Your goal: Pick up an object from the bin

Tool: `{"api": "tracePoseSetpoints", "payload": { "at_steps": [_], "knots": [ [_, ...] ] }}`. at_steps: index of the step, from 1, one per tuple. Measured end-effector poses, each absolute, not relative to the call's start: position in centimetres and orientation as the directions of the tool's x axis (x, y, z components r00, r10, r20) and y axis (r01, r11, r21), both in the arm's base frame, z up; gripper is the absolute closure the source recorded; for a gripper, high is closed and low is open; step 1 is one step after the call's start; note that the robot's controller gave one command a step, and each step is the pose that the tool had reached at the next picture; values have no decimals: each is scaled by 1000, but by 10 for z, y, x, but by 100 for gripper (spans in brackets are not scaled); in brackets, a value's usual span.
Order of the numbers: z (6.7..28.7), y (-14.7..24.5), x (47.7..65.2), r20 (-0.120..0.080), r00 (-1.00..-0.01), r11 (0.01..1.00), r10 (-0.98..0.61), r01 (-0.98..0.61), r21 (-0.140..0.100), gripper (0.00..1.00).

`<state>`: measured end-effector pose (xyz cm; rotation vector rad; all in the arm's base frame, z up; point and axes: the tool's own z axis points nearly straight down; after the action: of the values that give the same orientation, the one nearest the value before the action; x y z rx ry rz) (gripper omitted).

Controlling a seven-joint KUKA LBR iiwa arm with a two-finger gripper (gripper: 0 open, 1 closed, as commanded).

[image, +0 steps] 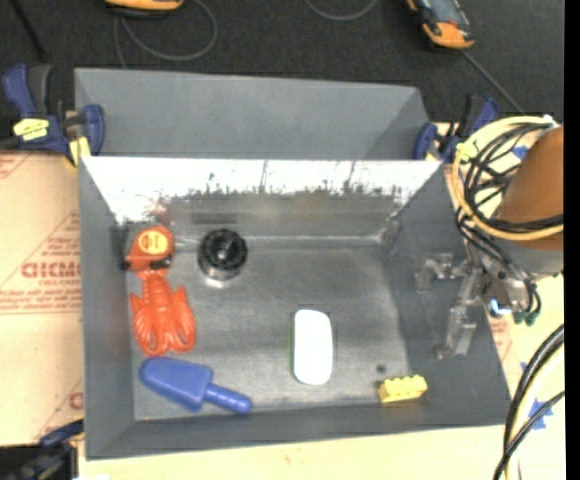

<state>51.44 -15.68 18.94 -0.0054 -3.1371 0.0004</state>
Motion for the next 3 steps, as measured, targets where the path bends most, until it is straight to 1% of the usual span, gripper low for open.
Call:
{"api": "tracePoseSetpoints", "payload": {
  "at_steps": [1, 2, 3],
  "knots": [
    [194, -156, 516, -3, -1000, 1000, 0, 0, -2, 0],
    [165, -129, 531, -6, -998, 998, -55, -55, -3, 0],
    [121, -110, 541, -6, -1000, 1000, 6, 6, 0, 0]
  ]
}}
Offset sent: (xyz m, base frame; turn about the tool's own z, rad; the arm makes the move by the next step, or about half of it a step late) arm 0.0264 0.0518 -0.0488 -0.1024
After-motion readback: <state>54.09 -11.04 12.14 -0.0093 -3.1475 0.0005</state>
